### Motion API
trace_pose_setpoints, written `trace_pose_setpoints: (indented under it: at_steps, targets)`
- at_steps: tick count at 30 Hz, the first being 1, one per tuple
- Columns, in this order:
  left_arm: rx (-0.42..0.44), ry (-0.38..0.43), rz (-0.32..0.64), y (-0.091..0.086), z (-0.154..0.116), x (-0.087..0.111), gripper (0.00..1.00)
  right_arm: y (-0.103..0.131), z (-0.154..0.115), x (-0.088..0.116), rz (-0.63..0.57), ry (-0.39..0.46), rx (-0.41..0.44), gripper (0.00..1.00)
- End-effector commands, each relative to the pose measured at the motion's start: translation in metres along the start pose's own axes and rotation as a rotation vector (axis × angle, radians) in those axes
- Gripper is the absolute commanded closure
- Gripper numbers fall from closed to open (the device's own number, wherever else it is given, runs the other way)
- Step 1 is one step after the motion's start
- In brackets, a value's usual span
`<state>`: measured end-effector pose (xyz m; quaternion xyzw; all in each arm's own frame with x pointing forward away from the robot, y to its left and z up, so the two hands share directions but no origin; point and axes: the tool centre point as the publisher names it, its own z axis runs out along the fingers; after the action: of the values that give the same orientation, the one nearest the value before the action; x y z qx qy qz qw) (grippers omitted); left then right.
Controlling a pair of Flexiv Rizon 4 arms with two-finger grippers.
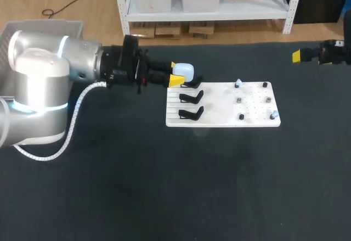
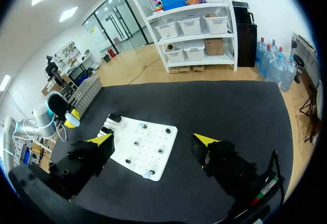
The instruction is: Pick up each earbud case from the left stands, insert the matching earbuds, close the lid, and place the case in the box.
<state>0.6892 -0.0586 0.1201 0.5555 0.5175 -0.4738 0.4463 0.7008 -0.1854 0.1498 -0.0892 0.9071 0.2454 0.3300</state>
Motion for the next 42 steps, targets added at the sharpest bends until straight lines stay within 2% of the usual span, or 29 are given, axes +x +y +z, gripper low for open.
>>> trace_pose_setpoints:
  at_steps: [1,6,16,28,35,42]
  targets:
    - [-0.014,-0.022,0.004,-0.003,0.003,0.001,1.00,0.000,0.000,0.000,0.000,0.000,0.000,0.00]
    - [-0.019,-0.048,-0.021,-0.007,0.005,0.002,1.00,0.004,-0.001,0.002,-0.012,0.006,-0.001,0.00]
    - [-0.008,-0.079,-0.054,-0.017,0.002,0.005,1.00,0.063,0.003,0.017,-0.138,0.085,-0.025,0.00]
    - [-0.005,-0.076,-0.068,-0.018,-0.003,0.012,1.00,0.133,0.018,0.033,-0.280,0.197,-0.076,0.00]
    - [0.007,-0.075,-0.062,-0.016,-0.002,0.013,1.00,0.155,0.043,0.050,-0.313,0.255,-0.079,0.00]
    - [0.011,-0.078,-0.058,-0.015,-0.003,0.014,1.00,0.177,0.050,0.050,-0.334,0.254,-0.097,0.00]
